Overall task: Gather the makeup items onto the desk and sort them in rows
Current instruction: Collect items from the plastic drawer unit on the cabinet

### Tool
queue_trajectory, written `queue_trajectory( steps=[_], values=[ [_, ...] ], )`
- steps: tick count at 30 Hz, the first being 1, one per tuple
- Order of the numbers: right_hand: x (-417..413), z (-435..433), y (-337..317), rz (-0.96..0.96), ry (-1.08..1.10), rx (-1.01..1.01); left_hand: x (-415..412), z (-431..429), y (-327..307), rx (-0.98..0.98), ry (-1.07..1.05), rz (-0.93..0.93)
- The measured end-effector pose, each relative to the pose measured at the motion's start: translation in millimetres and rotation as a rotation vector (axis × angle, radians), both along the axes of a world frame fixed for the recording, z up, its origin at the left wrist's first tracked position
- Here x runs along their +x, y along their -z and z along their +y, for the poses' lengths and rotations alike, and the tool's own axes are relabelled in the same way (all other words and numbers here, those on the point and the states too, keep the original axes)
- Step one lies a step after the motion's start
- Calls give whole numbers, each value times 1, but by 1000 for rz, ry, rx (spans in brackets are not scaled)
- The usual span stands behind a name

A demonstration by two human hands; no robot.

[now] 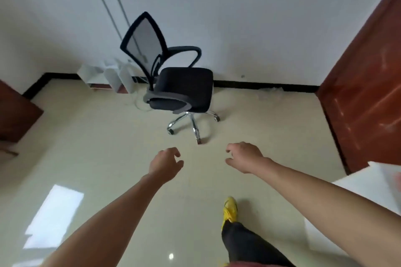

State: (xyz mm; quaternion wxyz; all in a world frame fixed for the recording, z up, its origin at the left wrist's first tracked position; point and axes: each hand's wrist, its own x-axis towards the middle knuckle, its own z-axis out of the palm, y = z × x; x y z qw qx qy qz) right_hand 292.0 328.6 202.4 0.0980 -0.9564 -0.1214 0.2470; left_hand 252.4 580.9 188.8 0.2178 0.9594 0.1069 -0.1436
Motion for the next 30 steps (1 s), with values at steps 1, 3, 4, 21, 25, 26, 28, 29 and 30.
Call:
queue_trajectory(
  steps=[1, 3, 4, 21, 25, 26, 28, 29, 30],
  values=[
    [16, 24, 1, 10, -57, -8, 2, 21, 3, 5, -44, 4],
    [54, 79, 11, 14, -175, -27, 14, 68, 9, 4, -152, 20],
    [70, 101, 13, 6, -226, -38, 19, 86, 10, 3, -186, 25],
    [237, 548, 29, -13, -1012, -136, 28, 398, 34, -112, -978, 131],
    [240, 662, 49, -7, -1078, -136, 25, 493, 50, -140, -1062, 140],
    [243, 694, 50, -9, -1082, -135, 26, 525, 51, -138, -1074, 134],
    [246, 746, 44, 3, -1088, -141, 29, 575, 45, -137, -1073, 142],
    [249, 774, 42, -3, -1072, -119, 32, 605, 39, -126, -1078, 136],
    [253, 800, 37, -6, -1053, -97, 36, 633, 33, -112, -1081, 132]
  ],
)
